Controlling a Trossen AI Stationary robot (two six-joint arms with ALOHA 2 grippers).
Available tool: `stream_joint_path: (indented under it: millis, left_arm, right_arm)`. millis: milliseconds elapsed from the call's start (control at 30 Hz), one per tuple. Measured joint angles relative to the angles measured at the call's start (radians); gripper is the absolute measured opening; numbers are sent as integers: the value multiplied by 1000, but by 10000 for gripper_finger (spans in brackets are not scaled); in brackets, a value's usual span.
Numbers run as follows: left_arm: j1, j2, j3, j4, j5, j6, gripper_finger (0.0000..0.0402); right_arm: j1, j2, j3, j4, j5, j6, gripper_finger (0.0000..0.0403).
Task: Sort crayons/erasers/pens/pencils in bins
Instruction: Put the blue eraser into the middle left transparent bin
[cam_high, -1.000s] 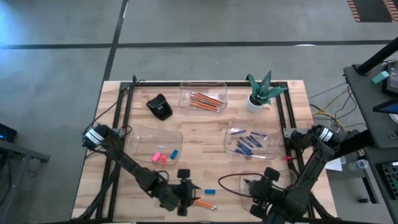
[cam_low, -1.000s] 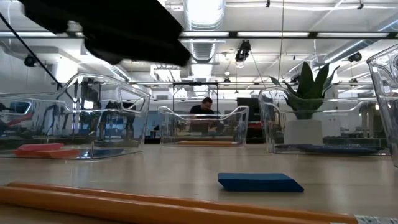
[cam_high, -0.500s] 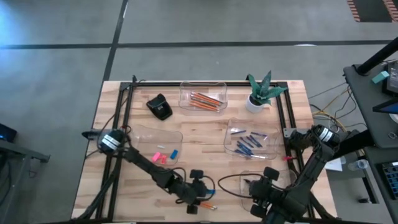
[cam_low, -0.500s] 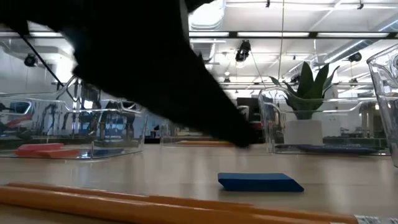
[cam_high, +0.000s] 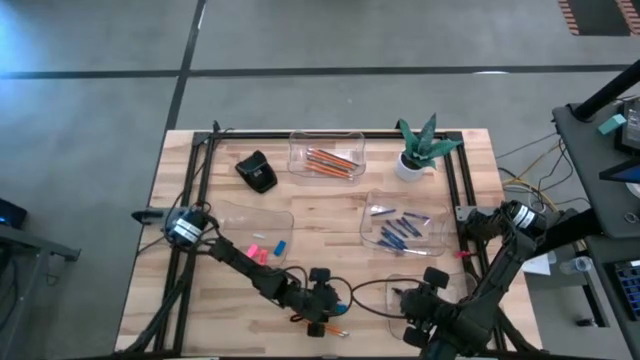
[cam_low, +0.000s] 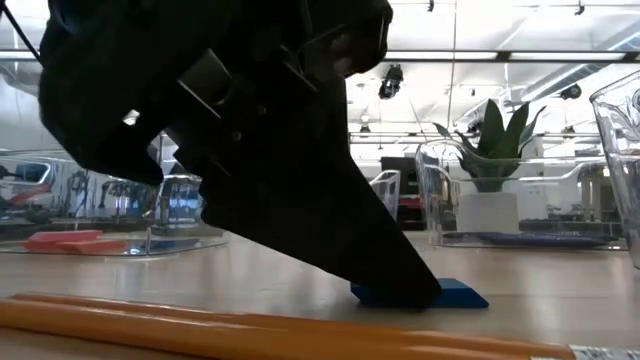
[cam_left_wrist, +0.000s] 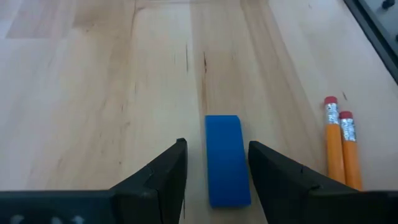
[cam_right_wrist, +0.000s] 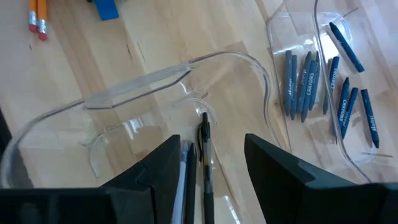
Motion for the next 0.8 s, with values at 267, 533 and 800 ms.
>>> stream_joint_path:
  millis: [267, 533, 800]
  left_arm:
    - [6, 14, -1, -35, -18, -27, 140]
    - [14, 14, -1, -56, 34, -33, 24]
    - [14, -61, -1, -92, 72, -21, 16]
  right_arm:
    - [0, 0, -16, 1, 0, 0, 171]
    - [0, 0, -17, 3, 0, 0, 171]
    - [0, 0, -17, 4, 0, 2, 171]
